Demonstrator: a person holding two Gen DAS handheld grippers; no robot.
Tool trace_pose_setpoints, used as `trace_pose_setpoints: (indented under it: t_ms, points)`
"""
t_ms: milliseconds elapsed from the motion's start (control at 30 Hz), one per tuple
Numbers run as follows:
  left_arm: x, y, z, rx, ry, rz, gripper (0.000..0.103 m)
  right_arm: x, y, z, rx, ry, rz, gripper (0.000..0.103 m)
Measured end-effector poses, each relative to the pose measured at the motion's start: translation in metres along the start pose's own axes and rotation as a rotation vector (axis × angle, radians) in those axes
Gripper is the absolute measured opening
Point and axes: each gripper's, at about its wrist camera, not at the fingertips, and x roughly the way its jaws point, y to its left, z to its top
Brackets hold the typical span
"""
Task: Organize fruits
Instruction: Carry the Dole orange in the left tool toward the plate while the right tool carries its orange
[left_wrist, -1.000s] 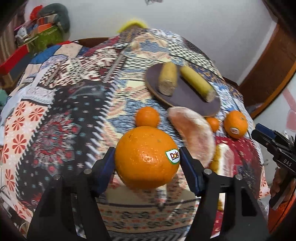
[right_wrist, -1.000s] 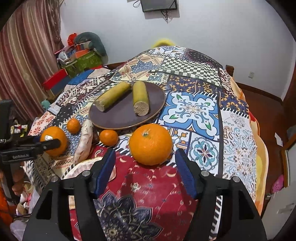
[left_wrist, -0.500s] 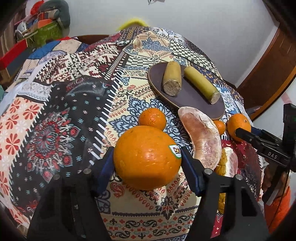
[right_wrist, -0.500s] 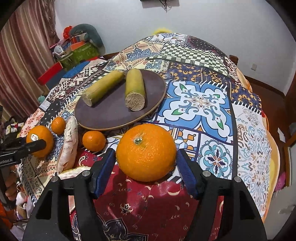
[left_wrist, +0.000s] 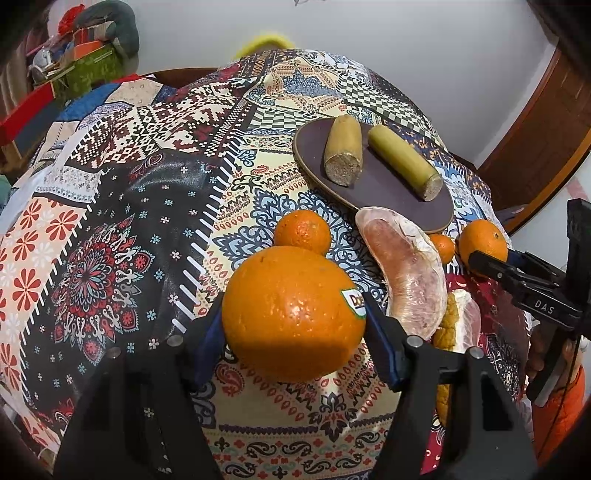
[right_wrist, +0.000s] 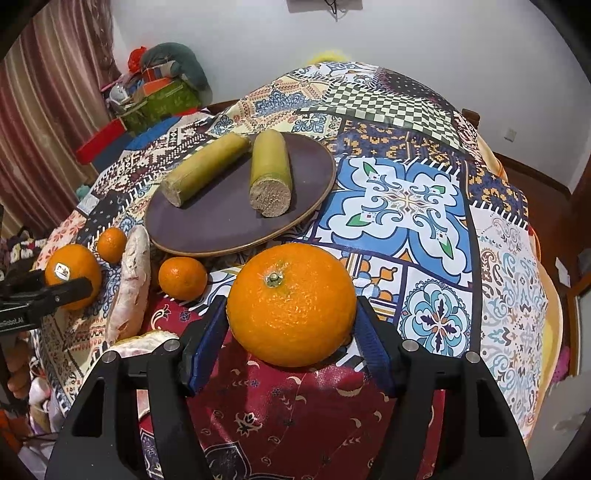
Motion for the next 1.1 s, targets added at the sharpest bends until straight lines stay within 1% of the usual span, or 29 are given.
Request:
trace_pose_setpoints:
  t_ms: [100,200,400,533,633,933,1100]
  points:
    - [-0.002,0.0,0.004,0.003,0.002,-0.008,0.067,-0.005,0.002,0.001,-0.003,-0.01,0.023,0.063]
    - [-0.007,-0.003,0.01,0.009,-0.012,-0.008,0.067,-0.013,0.005,0.004,-0.014,-0.039,0.011,0.063]
    - [-0.02,-0.014,0.029,0.033,-0.066,-0.017,0.067,-0.03,0.005,0.014,-0.019,-0.101,-0.009,0.063]
    - [-0.029,-0.024,0.044,0.055,-0.107,-0.025,0.067,-0.039,0.0,0.023,-0.011,-0.138,-0.001,0.063]
    - [-0.03,-0.033,0.054,0.074,-0.128,-0.03,0.067,-0.04,-0.004,0.029,-0.013,-0.156,-0.012,0.063]
    - [-0.016,-0.066,0.089,0.151,-0.162,-0.025,0.067,-0.038,-0.021,0.044,0.009,-0.171,-0.011,0.063]
    - [0.005,-0.076,0.102,0.165,-0.139,-0.028,0.067,-0.034,-0.026,0.051,-0.001,-0.176,-0.018,0.063]
